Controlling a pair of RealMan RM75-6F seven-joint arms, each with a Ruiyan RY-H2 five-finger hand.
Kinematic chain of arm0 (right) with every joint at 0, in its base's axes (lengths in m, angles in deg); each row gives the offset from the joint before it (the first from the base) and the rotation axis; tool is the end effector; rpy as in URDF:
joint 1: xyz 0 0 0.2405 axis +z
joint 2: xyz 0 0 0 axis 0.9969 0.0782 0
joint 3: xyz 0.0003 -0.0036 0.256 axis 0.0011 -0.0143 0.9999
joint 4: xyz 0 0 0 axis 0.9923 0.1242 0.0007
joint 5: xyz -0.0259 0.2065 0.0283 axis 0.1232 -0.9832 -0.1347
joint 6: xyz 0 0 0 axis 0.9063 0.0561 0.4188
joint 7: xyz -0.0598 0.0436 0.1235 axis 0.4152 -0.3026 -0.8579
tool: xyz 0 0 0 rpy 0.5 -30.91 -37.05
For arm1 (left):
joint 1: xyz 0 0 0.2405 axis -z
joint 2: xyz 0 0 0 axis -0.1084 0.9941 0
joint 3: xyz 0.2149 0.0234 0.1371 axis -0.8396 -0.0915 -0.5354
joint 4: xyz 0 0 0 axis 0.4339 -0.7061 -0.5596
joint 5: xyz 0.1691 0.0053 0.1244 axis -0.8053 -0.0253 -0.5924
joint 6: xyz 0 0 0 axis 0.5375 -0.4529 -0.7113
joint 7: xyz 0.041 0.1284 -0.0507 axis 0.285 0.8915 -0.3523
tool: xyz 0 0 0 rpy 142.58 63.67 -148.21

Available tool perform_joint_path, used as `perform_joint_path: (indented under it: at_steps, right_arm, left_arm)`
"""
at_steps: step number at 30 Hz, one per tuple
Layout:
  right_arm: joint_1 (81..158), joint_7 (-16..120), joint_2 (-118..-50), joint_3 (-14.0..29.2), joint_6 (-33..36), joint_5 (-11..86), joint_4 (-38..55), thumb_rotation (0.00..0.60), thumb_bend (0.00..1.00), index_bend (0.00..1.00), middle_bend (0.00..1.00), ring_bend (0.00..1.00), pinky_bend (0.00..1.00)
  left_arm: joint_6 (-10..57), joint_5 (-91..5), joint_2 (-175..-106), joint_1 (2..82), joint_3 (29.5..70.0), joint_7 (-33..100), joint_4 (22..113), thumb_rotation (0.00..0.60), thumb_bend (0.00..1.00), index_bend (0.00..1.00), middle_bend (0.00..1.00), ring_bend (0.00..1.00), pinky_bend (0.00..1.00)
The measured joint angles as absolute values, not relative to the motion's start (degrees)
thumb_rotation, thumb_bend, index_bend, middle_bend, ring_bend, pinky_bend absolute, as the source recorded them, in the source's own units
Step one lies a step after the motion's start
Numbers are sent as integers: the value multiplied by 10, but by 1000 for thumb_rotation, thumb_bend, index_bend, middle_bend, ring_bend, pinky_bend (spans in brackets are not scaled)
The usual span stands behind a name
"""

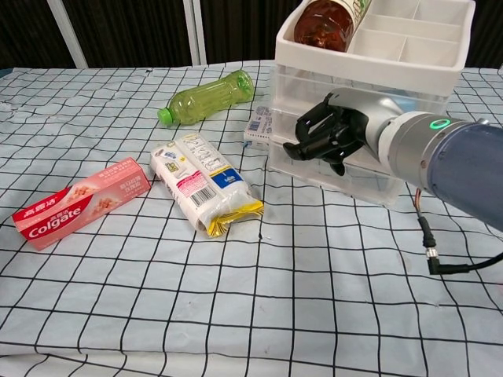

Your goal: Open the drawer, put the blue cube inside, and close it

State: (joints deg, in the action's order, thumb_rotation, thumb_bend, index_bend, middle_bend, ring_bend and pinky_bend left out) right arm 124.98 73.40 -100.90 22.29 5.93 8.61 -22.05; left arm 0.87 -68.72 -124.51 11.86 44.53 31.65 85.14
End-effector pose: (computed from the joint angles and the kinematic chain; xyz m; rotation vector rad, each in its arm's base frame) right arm -0.0750 -0.3034 -0.0334 1.2720 -1.7918 1.1648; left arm -0.3070 0.1859 0.1497 -1.3736 -0.8950 -0.9702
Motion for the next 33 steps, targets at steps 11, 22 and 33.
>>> perform_joint_path:
  at_steps: [11, 22, 33]
  right_arm:
    - [1249, 726, -995, 230, 59, 55, -203, 600, 383, 794, 840, 843, 767]
    - [1252, 717, -988, 238, 60, 38, -190, 600, 383, 794, 840, 844, 767]
    - [1245, 711, -976, 226, 62, 42, -211, 600, 382, 794, 840, 843, 767]
  left_arm:
    - [9, -687, -1244, 118, 445, 315, 853, 600, 19, 0, 0, 0, 0]
    - [10, -686, -1243, 118, 445, 313, 855, 600, 19, 0, 0, 0, 0]
    - [10, -687, -1243, 118, 444, 313, 856, 600, 19, 0, 0, 0, 0]
